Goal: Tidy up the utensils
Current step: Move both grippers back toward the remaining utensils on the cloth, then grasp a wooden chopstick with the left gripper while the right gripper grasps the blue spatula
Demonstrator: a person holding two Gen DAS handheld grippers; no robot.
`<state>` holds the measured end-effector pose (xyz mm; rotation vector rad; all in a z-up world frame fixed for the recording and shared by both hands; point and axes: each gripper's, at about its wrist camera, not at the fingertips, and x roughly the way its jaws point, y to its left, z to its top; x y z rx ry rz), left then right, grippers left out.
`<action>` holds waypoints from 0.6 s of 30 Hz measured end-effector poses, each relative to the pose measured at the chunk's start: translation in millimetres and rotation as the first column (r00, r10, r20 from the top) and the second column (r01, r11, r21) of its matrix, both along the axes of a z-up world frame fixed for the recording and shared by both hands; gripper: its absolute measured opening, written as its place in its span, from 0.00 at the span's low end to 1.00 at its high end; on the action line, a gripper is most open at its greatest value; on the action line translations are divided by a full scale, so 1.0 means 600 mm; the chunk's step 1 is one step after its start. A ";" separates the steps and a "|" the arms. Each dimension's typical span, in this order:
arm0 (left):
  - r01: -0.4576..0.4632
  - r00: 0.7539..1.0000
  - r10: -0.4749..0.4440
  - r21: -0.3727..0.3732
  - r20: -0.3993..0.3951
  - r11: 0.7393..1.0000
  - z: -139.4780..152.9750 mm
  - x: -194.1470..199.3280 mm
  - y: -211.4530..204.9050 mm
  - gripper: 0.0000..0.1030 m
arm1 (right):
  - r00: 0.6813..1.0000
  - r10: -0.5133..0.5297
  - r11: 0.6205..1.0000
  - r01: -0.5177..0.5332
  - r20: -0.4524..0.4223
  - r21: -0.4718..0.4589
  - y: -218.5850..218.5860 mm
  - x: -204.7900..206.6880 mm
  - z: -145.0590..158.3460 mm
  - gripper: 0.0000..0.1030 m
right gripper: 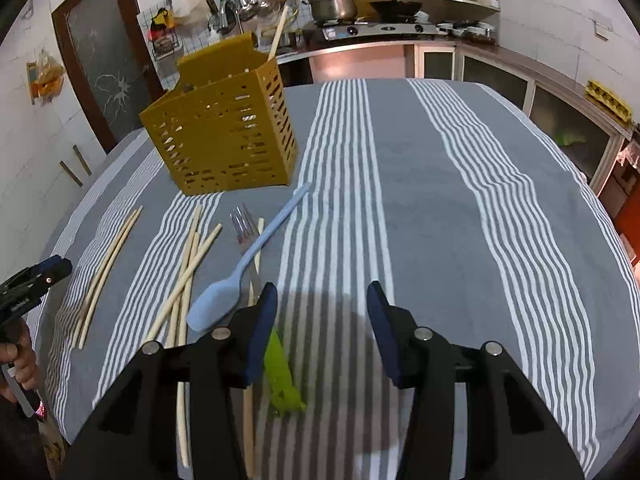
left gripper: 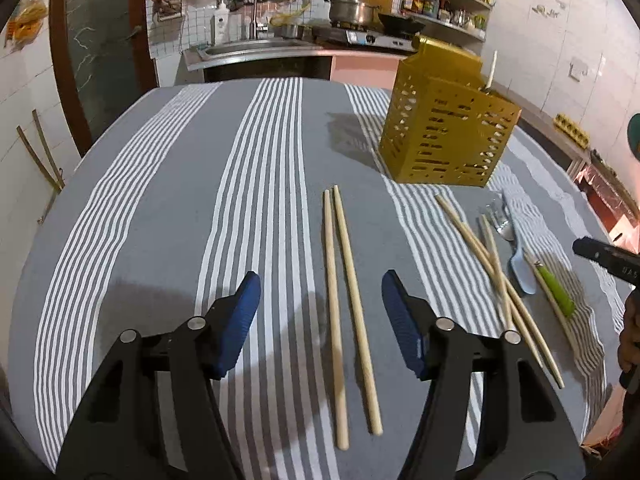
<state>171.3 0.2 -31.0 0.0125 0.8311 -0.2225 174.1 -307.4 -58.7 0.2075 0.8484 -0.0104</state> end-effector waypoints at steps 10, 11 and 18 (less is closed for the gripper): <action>0.040 0.990 -0.034 0.042 -0.134 0.998 -0.023 0.075 -0.001 0.56 | 0.987 0.008 0.999 -0.002 -0.162 0.038 0.022 0.103 -0.014 0.45; 0.041 0.990 -0.034 0.047 -0.140 0.998 -0.023 0.081 0.000 0.55 | 0.985 0.007 0.999 0.000 -0.172 0.041 0.025 0.112 -0.013 0.45; 0.061 0.984 -0.048 0.067 -0.171 0.996 -0.026 0.115 -0.010 0.52 | 0.968 -0.009 1.000 0.014 -0.249 0.020 0.036 0.174 -0.017 0.41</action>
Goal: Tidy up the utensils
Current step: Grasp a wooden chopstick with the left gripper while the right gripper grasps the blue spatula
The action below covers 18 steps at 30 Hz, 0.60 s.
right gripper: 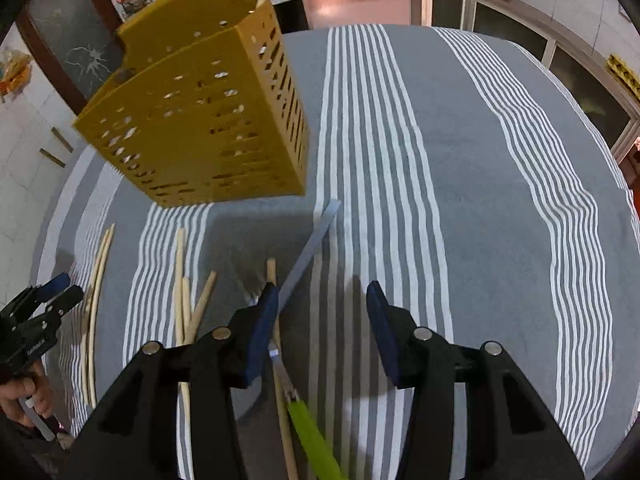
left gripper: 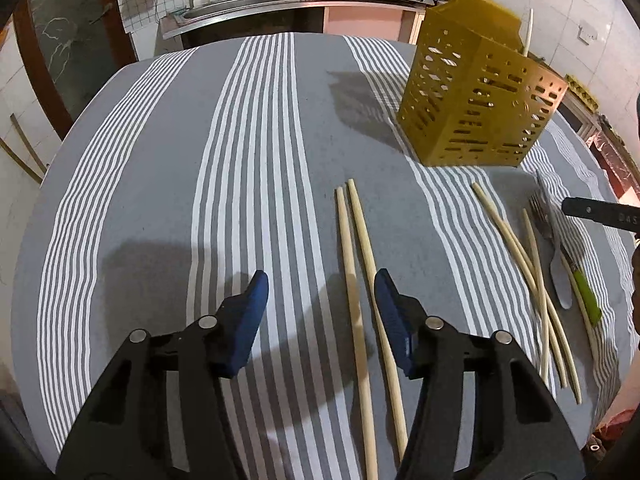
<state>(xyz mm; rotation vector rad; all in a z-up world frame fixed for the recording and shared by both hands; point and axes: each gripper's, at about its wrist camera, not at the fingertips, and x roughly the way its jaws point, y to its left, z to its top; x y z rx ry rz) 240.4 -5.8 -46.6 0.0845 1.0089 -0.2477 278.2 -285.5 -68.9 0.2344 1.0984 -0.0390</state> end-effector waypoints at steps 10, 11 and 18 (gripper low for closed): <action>-0.013 1.000 0.012 0.042 0.024 0.999 0.000 0.006 0.002 0.52 | 0.987 -0.018 1.000 0.022 -0.158 0.018 0.015 0.070 -0.035 0.20; -0.014 0.999 0.012 0.048 0.029 0.999 0.000 0.007 0.004 0.52 | 0.985 -0.007 1.000 0.006 -0.170 -0.006 0.022 0.076 -0.034 0.18; 0.013 0.997 -0.019 0.080 0.071 0.997 -0.010 0.010 -0.001 0.52 | 0.974 0.017 1.000 -0.018 -0.224 -0.001 0.031 0.100 -0.033 0.12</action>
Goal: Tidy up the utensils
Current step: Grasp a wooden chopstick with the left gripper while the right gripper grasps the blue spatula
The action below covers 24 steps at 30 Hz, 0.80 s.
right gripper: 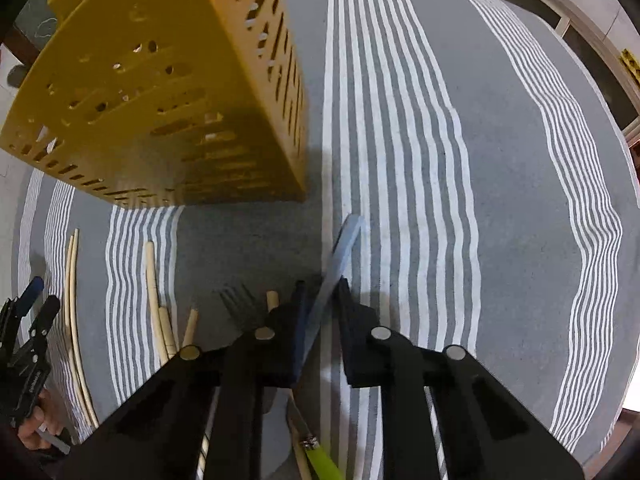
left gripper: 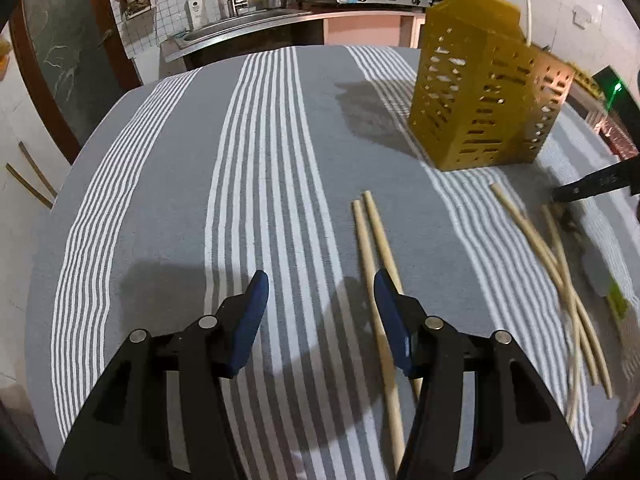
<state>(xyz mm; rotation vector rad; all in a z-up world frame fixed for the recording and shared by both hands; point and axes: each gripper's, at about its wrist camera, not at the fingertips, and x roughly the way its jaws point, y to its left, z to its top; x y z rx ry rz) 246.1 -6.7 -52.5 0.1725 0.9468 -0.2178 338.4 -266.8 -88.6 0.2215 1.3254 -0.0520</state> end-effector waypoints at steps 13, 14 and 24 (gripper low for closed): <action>0.003 0.997 0.004 0.084 -0.079 0.996 -0.031 0.041 -0.035 0.49 | 0.999 0.036 0.999 -0.036 0.004 -0.021 0.017 -0.006 -0.007 0.11; 0.014 0.997 -0.006 0.095 -0.083 0.995 -0.031 0.044 -0.041 0.43 | 0.999 0.038 0.999 -0.038 0.003 -0.022 0.019 -0.006 -0.006 0.11; 0.021 0.998 -0.014 0.113 -0.065 0.993 -0.019 0.044 -0.067 0.04 | 0.998 0.036 0.999 -0.037 0.042 0.013 0.004 -0.011 0.010 0.07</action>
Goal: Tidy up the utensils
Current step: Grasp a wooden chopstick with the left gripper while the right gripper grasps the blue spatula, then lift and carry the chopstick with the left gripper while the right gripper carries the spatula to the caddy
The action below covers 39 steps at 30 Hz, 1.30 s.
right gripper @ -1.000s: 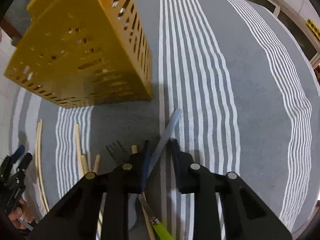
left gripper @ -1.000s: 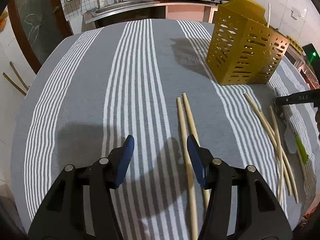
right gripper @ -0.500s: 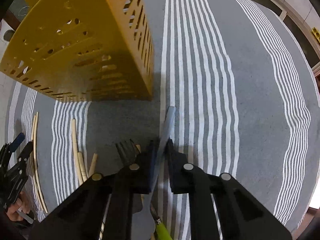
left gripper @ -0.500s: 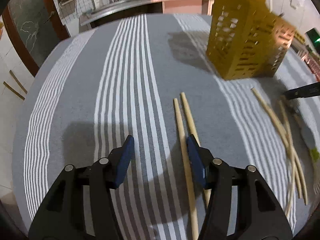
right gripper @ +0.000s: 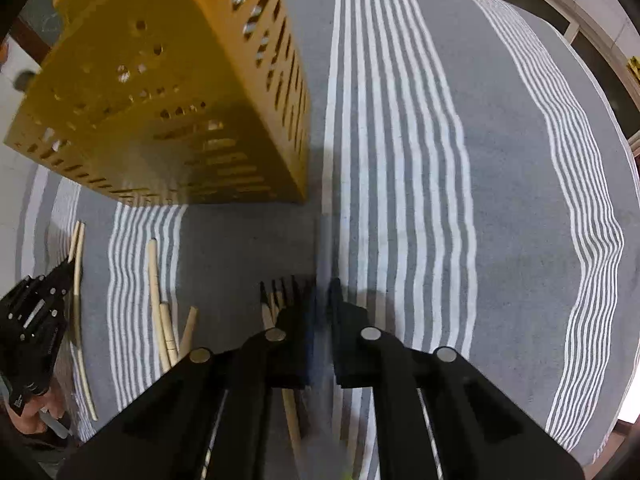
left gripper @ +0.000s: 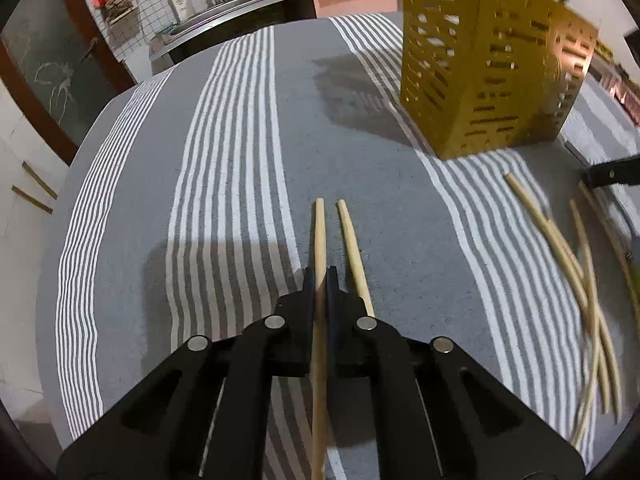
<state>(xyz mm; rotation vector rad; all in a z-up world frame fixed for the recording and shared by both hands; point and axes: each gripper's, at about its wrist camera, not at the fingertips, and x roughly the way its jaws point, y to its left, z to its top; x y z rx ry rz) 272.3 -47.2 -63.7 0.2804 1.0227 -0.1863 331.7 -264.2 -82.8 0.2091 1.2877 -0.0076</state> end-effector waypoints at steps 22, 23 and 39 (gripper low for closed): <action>0.093 0.929 0.032 -0.316 0.369 0.944 0.213 -0.133 0.031 0.04 | 0.777 0.104 0.993 -0.111 0.621 -0.028 -0.019 -0.213 0.205 0.07; 0.101 0.928 0.030 -0.325 0.372 0.940 0.216 -0.134 0.029 0.04 | 0.762 0.109 0.993 -0.112 0.638 -0.036 -0.018 -0.221 0.210 0.07; 0.196 0.860 0.036 -0.395 0.508 0.898 0.283 -0.208 -0.016 0.04 | 0.636 0.085 0.994 -0.108 0.767 -0.020 -0.037 -0.292 0.260 0.07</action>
